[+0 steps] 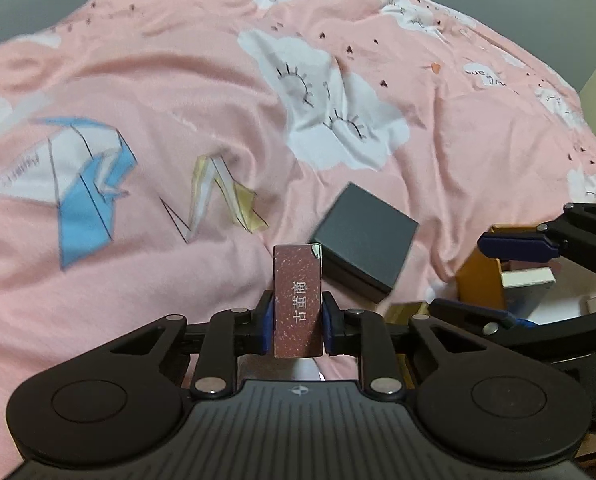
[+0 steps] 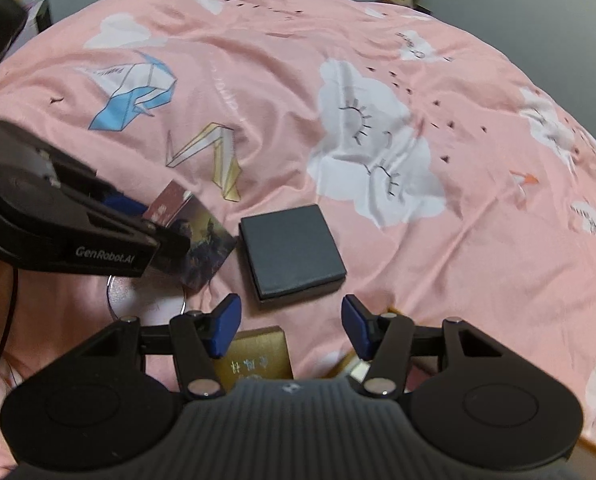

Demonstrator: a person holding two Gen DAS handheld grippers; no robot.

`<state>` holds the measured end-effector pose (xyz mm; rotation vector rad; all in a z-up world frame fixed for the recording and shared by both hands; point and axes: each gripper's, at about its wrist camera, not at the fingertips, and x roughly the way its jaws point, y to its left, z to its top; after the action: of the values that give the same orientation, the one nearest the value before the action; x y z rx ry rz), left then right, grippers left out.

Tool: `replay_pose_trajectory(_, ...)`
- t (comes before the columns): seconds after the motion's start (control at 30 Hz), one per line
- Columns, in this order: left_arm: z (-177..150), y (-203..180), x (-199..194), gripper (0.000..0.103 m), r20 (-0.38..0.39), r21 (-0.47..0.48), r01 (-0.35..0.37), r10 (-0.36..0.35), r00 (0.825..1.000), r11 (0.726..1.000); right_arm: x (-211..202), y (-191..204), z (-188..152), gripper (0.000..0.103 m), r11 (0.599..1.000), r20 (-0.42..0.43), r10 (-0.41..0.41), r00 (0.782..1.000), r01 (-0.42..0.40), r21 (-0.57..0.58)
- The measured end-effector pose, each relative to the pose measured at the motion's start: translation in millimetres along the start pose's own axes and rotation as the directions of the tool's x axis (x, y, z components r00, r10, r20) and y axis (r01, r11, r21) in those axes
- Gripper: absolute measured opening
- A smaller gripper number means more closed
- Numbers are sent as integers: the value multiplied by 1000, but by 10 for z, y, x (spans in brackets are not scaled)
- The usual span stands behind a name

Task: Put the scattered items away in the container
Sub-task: 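Grasp the small red printed box with the left tool and lift it, then grasp the black square box with the right tool while the left tool holds the red box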

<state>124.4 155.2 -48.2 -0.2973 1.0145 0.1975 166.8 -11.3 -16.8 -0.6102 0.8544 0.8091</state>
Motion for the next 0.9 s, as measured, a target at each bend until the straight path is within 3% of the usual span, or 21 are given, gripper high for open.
replay_pose_trajectory(0.33,50,157,92,26,-16,-31,-21,20,1000,999,470,297,165,59,983,-74,29,997,-42,-177)
replay_pose_trajectory(0.47,70,188,127,26,-12,-42,-28,28,1000,999,647,353,237,60,975,-83,-19,996,0,-222)
replay_pose_trajectory(0.6,75,217,158,27,-8,-55,-34,34,999,998,760,363,280,68,973,-96,-19,995,-4,-232)
replay_pose_trajectory(0.9,93,281,197,27,-2,-67,-26,26,1000,997,939,327,283,77,971,-119,-61,991,31,-237)
